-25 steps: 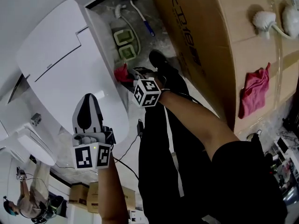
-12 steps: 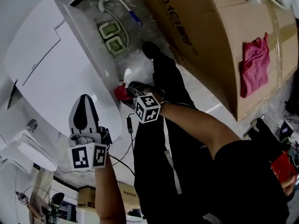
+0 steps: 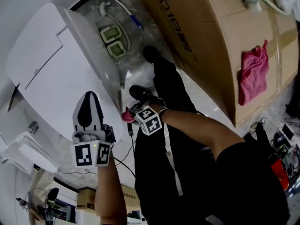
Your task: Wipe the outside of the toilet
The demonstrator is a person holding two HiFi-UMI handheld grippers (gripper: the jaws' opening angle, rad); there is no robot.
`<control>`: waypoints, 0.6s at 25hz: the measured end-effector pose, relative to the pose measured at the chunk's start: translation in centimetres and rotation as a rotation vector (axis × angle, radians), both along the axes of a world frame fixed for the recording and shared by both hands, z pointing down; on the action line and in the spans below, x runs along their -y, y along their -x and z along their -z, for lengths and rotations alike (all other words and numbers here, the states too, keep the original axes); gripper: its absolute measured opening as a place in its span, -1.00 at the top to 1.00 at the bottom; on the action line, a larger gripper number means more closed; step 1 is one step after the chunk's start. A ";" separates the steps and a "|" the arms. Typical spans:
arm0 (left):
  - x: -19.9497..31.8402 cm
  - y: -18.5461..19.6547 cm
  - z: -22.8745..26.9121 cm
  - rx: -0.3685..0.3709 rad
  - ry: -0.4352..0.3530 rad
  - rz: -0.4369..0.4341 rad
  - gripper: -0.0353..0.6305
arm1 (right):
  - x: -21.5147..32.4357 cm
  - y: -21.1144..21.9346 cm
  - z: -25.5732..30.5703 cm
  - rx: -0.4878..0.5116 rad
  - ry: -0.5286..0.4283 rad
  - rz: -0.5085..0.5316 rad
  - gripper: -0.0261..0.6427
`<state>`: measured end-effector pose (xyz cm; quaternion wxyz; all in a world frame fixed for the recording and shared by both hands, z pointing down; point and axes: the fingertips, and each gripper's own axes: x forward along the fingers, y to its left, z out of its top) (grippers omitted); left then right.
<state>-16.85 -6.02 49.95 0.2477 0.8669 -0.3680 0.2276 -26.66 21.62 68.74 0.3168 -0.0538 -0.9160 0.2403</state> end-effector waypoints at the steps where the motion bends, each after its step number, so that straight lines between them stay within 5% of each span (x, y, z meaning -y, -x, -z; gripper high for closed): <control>1: 0.2 -0.1 0.1 -0.002 0.006 0.006 0.83 | -1.9 0.1 0.2 0.009 0.051 0.079 0.65; 3: 0.8 -0.5 0.4 -0.006 0.014 0.016 0.83 | -3.6 -0.7 0.2 0.002 0.153 0.108 0.65; 7: 2.4 -0.5 1.3 0.002 0.009 0.040 0.83 | 3.3 -5.2 -1.5 -0.076 0.205 -0.164 0.65; 11: 5.2 -0.6 1.8 0.008 0.004 0.086 0.83 | 18.0 -12.3 -3.1 -0.181 0.028 -0.495 0.65; 15: 8.0 -1.7 2.0 0.014 -0.008 0.111 0.83 | 31.4 -17.2 -1.9 -0.185 -0.138 -0.707 0.65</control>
